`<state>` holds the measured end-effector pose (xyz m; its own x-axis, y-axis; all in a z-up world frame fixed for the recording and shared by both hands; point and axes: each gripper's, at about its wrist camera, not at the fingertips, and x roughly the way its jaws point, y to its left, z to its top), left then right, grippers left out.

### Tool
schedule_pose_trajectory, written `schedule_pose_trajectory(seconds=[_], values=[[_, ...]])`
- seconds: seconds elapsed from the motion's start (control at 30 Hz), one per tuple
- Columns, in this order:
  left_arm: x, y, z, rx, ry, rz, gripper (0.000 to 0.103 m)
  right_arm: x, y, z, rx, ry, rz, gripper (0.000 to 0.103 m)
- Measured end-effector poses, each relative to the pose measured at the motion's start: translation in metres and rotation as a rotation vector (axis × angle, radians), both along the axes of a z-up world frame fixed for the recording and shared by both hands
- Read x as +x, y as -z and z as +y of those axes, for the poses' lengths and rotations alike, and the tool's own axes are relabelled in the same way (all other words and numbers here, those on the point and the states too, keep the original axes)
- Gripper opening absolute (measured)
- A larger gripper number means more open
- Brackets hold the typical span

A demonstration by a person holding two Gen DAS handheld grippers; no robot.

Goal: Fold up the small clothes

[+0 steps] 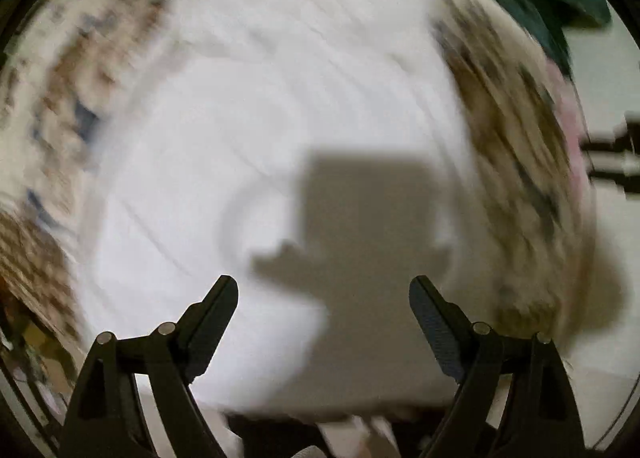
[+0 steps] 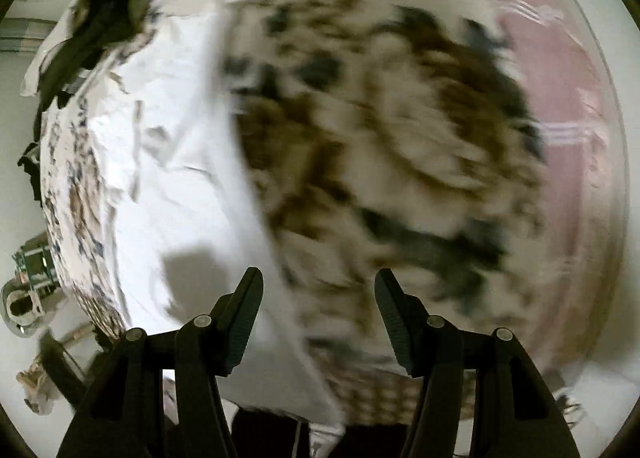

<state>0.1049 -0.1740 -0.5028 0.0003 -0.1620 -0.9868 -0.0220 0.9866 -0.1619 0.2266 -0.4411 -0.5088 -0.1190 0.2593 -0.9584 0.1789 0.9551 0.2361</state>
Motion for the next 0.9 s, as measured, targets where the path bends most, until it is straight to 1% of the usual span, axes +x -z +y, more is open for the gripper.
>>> schedule_pose_trajectory(seconds=[0.03, 0.07, 0.1, 0.13, 0.2, 0.23, 0.27, 0.3, 0.33, 0.37, 0.4, 0.43, 0.5, 0.6, 0.67, 0.73, 0.77, 0.8, 0.83, 0.9], values=[[-0.009, 0.006, -0.019, -0.035, 0.001, 0.029, 0.088, -0.002, 0.0, -0.018, -0.016, -0.012, 0.003, 0.06], [-0.021, 0.013, -0.044, -0.065, 0.002, 0.062, 0.088, 0.004, 0.003, -0.018, -0.027, -0.02, 0.004, 0.06], [-0.025, 0.019, -0.061, -0.083, 0.003, 0.084, 0.088, 0.007, 0.005, -0.036, -0.044, -0.03, 0.004, 0.06], [-0.03, 0.027, -0.077, -0.11, 0.002, 0.104, 0.088, 0.013, 0.008, -0.042, -0.048, -0.037, 0.001, 0.06], [-0.039, 0.046, -0.11, -0.141, 0.006, 0.13, 0.086, 0.032, 0.015, -0.048, -0.04, -0.058, -0.027, 0.06], [-0.043, 0.055, -0.123, -0.148, 0.008, 0.137, 0.086, 0.043, 0.017, -0.039, -0.035, -0.065, -0.039, 0.06], [-0.046, 0.066, -0.137, -0.144, 0.012, 0.142, 0.076, 0.058, 0.023, -0.037, -0.014, -0.08, -0.062, 0.06], [-0.05, 0.075, -0.145, -0.124, 0.012, 0.141, 0.062, 0.068, 0.025, -0.035, 0.005, -0.085, -0.073, 0.06], [-0.052, 0.082, -0.152, -0.087, 0.01, 0.138, 0.027, 0.08, 0.03, -0.029, 0.031, -0.088, -0.082, 0.06], [-0.054, 0.088, -0.152, -0.054, -0.008, 0.13, 0.008, 0.094, 0.035, -0.021, 0.07, -0.092, -0.094, 0.06], [-0.056, 0.088, -0.148, -0.05, -0.039, 0.113, 0.006, 0.111, 0.041, -0.013, 0.122, -0.095, -0.105, 0.06], [-0.057, 0.086, -0.141, -0.066, -0.075, 0.095, 0.003, 0.124, 0.046, -0.006, 0.159, -0.091, -0.112, 0.06], [-0.059, 0.077, -0.129, -0.056, -0.095, 0.049, 0.002, 0.158, 0.062, 0.016, 0.25, -0.074, -0.114, 0.06], [-0.063, 0.059, -0.109, -0.046, -0.116, -0.005, 0.002, 0.197, 0.083, 0.044, 0.316, -0.042, -0.102, 0.06], [-0.064, 0.048, -0.093, -0.044, -0.142, -0.027, 0.001, 0.215, 0.095, 0.058, 0.348, -0.024, -0.082, 0.06], [-0.064, 0.041, -0.079, -0.04, -0.164, -0.045, 0.001, 0.231, 0.108, 0.069, 0.369, 0.02, -0.062, 0.06], [-0.066, 0.037, -0.071, -0.048, -0.193, -0.048, 0.001, 0.236, 0.112, 0.075, 0.372, 0.029, -0.054, 0.058], [-0.068, 0.033, -0.063, -0.058, -0.219, -0.05, 0.001, 0.24, 0.113, 0.08, 0.369, 0.039, -0.063, 0.044], [-0.069, 0.03, -0.052, -0.064, -0.237, -0.056, 0.001, 0.242, 0.111, 0.086, 0.366, 0.033, -0.073, 0.024], [-0.069, 0.017, -0.029, -0.078, -0.28, -0.071, 0.001, 0.245, 0.102, 0.098, 0.317, 0.0, -0.086, 0.007]])
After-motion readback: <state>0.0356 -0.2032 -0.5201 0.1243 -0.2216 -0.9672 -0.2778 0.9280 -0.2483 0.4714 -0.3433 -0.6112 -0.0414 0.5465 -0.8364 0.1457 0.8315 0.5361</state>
